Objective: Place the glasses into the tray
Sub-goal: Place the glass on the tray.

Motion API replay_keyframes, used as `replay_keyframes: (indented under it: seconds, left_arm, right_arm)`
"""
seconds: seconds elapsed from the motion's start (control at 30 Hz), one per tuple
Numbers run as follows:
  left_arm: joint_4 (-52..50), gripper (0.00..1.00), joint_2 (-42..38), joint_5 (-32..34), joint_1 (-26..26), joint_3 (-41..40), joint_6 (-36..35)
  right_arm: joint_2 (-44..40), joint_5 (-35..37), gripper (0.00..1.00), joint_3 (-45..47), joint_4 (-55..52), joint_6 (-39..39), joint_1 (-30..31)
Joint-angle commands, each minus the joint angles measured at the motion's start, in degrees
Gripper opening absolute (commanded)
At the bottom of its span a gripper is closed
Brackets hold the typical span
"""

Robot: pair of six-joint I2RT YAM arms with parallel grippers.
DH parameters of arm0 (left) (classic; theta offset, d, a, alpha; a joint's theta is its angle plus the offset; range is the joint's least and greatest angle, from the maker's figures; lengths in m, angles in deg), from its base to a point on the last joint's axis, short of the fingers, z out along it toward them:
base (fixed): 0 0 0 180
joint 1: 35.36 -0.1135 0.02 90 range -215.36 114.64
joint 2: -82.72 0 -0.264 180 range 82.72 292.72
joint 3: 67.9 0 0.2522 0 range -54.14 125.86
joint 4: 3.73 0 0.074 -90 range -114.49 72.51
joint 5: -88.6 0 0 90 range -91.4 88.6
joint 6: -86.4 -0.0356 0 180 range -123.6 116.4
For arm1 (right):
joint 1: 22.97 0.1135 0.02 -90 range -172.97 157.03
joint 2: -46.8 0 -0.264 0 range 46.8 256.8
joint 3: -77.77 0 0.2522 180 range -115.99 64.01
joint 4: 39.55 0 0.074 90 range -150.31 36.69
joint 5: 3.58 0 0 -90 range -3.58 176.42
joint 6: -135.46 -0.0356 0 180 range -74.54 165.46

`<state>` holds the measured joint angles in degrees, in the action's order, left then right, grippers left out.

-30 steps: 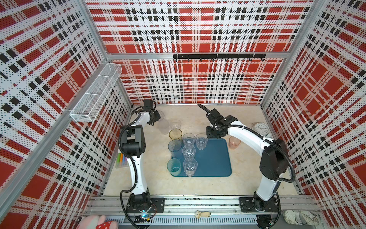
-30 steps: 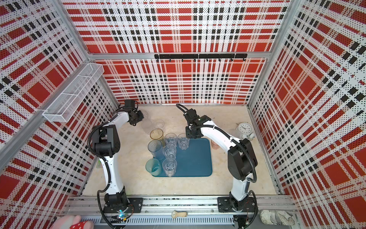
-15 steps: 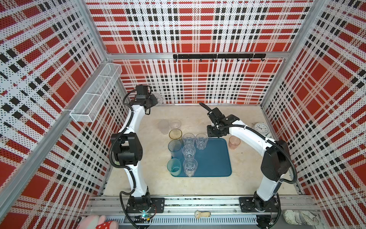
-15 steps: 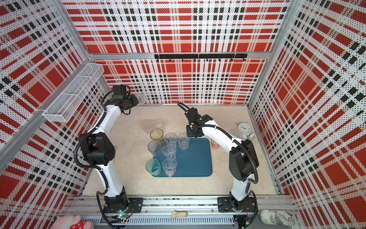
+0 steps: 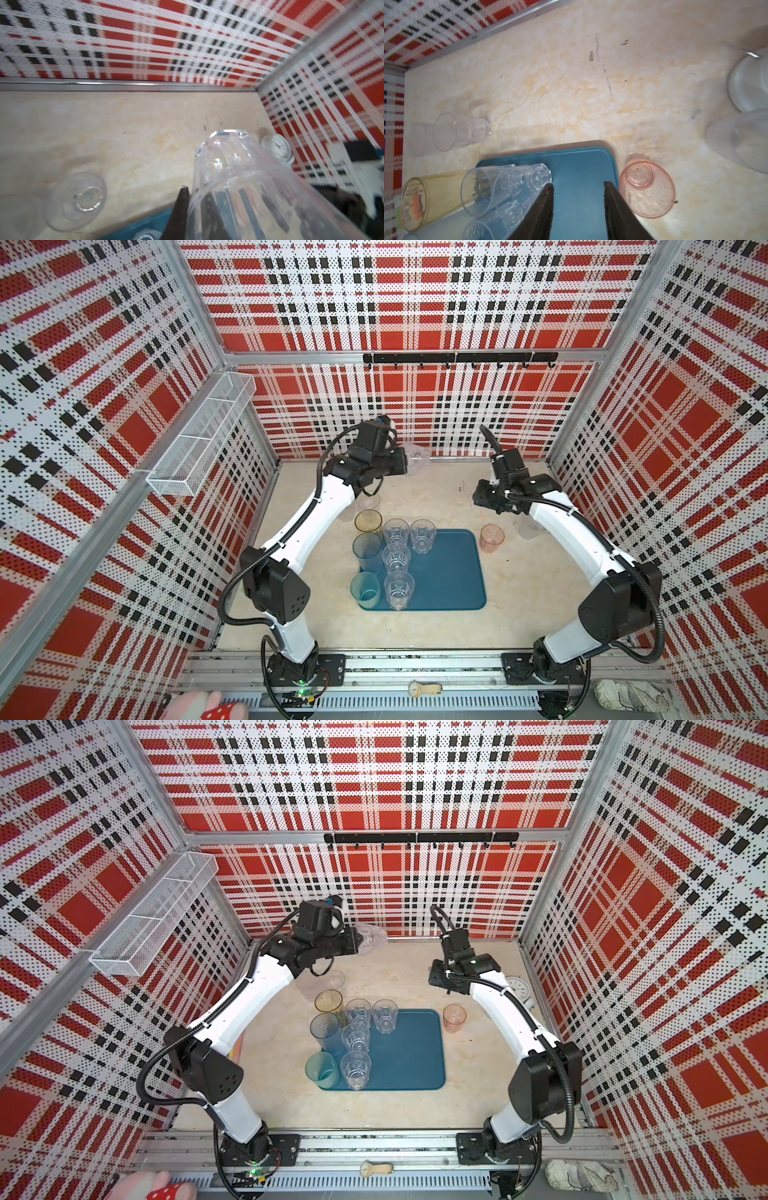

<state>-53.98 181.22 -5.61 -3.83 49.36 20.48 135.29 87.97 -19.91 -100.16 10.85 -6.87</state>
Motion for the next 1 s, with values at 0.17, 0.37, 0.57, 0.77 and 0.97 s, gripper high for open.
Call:
replay_keyframes:
  seconds: [0.17,0.37,0.57,0.77,0.97]
  left_arm:
    - [-1.0,0.00,-5.7,0.8,14.9,-16.0,3.5]
    - [-0.6,0.00,-1.2,5.0,21.9,-20.9,2.9]
    - [-2.3,0.00,5.5,7.7,22.8,-20.0,0.1]
    - [-5.0,0.00,9.2,7.8,22.4,-21.0,-1.8]
    - [-5.8,0.07,10.5,7.1,22.0,-20.5,-2.5]
  right_arm:
    - [-4.9,1.6,0.44,3.7,-0.5,-0.7,-6.1]
    - [-5.6,-0.3,0.43,5.8,0.6,-0.7,-5.0]
    - [-5.4,1.2,0.43,6.8,0.2,-0.7,-0.3]
    - [-4.4,0.8,0.43,10.3,0.7,-1.4,4.3]
    - [-3.8,-0.6,0.43,12.9,-1.4,0.1,7.3]
